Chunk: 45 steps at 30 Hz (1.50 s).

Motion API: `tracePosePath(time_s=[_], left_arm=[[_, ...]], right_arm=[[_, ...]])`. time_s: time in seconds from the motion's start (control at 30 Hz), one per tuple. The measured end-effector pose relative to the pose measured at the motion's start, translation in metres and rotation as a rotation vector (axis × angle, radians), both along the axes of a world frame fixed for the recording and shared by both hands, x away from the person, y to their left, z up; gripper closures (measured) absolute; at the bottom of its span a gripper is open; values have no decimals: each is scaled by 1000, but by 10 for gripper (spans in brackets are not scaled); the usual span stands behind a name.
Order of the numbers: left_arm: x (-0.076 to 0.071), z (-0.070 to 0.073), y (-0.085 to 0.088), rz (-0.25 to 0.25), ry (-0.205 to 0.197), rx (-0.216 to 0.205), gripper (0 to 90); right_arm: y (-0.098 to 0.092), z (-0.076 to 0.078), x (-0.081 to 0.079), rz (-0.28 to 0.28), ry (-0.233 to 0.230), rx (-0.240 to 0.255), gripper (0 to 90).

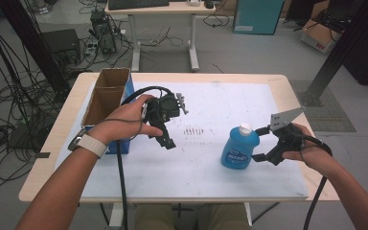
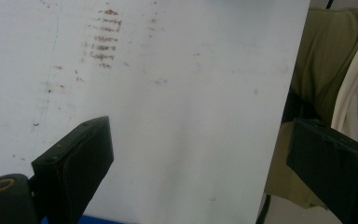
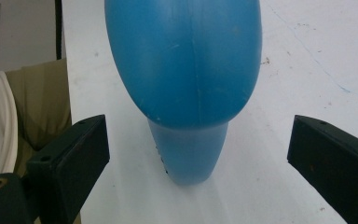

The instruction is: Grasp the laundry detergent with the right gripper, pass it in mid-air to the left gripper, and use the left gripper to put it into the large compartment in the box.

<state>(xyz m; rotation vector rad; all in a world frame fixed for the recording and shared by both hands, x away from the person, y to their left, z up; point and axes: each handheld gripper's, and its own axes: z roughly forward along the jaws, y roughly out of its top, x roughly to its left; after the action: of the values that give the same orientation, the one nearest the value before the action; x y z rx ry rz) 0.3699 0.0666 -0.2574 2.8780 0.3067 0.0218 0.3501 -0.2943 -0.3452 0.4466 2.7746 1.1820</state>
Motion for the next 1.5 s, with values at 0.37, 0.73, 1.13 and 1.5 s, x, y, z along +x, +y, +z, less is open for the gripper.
tracePosePath(time_s=[0.37,0.73,1.13,1.5], left_arm=[[0,0,0,0,2,4,77],[1,-1,2,7,1,-3,77],[2,-1,2,3,1,1,77],[2,-1,4,5,3,1,77]], right_arm=[[0,0,0,0,-1,2,55],[0,0,0,-2,1,4,57],[0,0,0,2,-2,1,61],[1,-1,0,4,2,0,60]])
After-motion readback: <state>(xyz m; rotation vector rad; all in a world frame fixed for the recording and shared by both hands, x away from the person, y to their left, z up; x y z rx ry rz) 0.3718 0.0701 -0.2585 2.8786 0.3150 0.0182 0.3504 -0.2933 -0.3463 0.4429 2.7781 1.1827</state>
